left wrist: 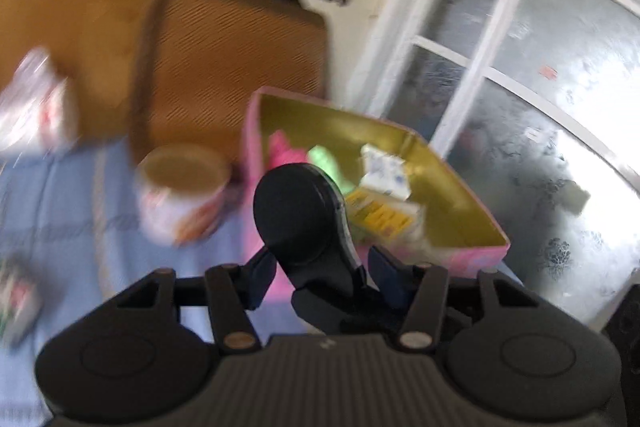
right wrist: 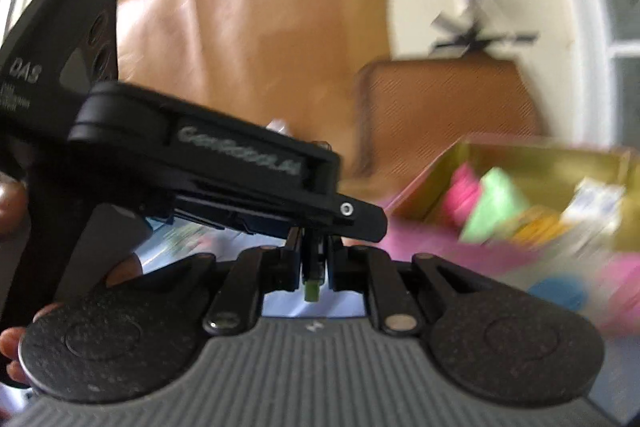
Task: Organize soft objects
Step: 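Carry the black object over the pink tin and open the right tool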
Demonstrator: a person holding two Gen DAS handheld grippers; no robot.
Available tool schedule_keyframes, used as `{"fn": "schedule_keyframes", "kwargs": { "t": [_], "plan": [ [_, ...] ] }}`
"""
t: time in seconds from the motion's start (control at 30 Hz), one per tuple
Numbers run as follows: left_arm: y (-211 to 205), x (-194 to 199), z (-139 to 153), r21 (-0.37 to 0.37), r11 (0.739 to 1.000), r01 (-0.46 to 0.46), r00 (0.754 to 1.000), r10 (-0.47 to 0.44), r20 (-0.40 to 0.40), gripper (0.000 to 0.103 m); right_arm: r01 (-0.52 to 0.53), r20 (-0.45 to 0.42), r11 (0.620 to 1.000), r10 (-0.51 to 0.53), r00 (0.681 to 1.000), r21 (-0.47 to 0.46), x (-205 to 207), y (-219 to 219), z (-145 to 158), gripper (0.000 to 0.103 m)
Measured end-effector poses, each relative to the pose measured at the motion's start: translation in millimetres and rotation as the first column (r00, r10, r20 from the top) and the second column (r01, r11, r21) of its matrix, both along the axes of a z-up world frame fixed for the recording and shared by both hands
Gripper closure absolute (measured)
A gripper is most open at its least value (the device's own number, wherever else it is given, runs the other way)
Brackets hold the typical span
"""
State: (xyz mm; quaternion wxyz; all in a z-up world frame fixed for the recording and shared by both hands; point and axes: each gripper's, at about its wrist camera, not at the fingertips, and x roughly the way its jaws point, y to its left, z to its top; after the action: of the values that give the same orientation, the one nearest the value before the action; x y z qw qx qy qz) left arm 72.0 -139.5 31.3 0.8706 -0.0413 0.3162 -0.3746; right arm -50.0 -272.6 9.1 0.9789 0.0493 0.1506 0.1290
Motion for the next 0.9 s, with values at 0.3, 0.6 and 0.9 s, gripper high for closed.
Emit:
{"fn": "schedule_keyframes", "kwargs": {
  "t": [0.3, 0.6, 0.9],
  "plan": [
    [-58.5, 21.6, -3.0, 0.073, 0.997, -0.037, 0.999, 0.036, 0.018, 0.036, 0.274, -0.021, 0.958, -0.277, 0.961, -0.088, 58.3, -55.9, -14.9, 0.084],
    [6.5, 5.2, -7.7, 0.065, 0.990, -0.128, 0.991, 0.126, 0.040, 0.034, 0.431, -0.049, 0.891, -0.442, 0.896, -0.144, 66.6, -87.2, -22.1, 0.081],
    [94.6, -24.9, -34.4, 0.155, 0.939, -0.307, 0.952, 0.299, 0.070, 0.029, 0.425, 0.028, 0.905, -0.424, 0.905, -0.021, 30.1, -79.7, 2.9, 0.073]
  ]
}}
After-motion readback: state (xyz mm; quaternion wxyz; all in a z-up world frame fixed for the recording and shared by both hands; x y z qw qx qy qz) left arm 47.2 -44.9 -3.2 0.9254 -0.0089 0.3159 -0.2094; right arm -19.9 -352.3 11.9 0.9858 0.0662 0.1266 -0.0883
